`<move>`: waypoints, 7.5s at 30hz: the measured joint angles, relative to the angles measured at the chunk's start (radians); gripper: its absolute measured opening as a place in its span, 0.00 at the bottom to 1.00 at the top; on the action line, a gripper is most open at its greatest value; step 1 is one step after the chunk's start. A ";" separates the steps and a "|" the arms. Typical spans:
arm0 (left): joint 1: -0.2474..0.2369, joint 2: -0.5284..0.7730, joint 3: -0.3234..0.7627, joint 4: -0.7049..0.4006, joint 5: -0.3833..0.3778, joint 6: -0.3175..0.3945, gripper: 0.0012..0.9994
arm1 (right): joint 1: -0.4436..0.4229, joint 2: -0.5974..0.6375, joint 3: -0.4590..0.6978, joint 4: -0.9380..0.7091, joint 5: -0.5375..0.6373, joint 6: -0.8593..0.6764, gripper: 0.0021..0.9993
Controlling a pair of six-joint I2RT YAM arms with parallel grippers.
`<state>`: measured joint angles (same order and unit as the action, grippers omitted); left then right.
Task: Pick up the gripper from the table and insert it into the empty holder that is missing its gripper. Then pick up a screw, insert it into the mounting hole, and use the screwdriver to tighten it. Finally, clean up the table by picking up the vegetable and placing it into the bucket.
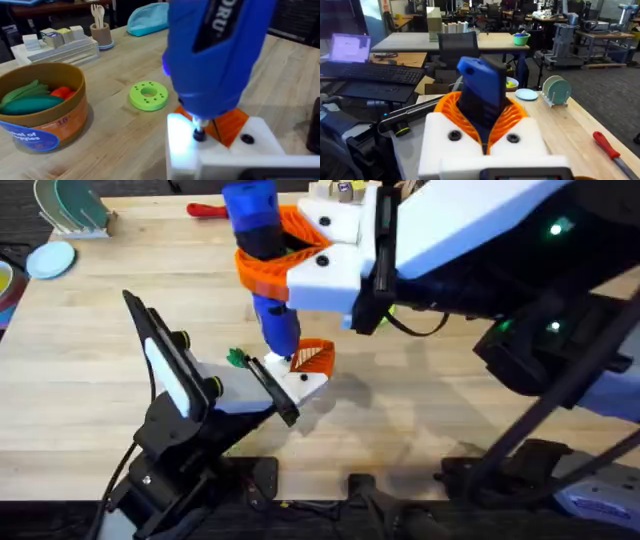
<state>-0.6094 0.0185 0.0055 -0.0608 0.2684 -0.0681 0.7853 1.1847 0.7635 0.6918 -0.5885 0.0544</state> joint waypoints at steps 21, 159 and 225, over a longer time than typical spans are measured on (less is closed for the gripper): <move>0.000 -0.001 0.000 0.002 0.000 0.001 0.01 | -0.082 0.006 -0.010 0.201 -0.014 0.115 0.02; -0.001 -0.001 0.000 0.001 -0.001 0.001 0.01 | -0.108 0.022 -0.009 0.243 -0.073 0.175 0.02; -0.001 -0.001 0.000 0.001 -0.004 0.007 0.99 | -0.578 0.198 0.049 -0.698 0.833 -0.669 0.99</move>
<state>-0.6102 0.0177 0.0055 -0.0596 0.2649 -0.0608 0.2073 1.3824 0.8124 -0.0064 0.2447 -0.6150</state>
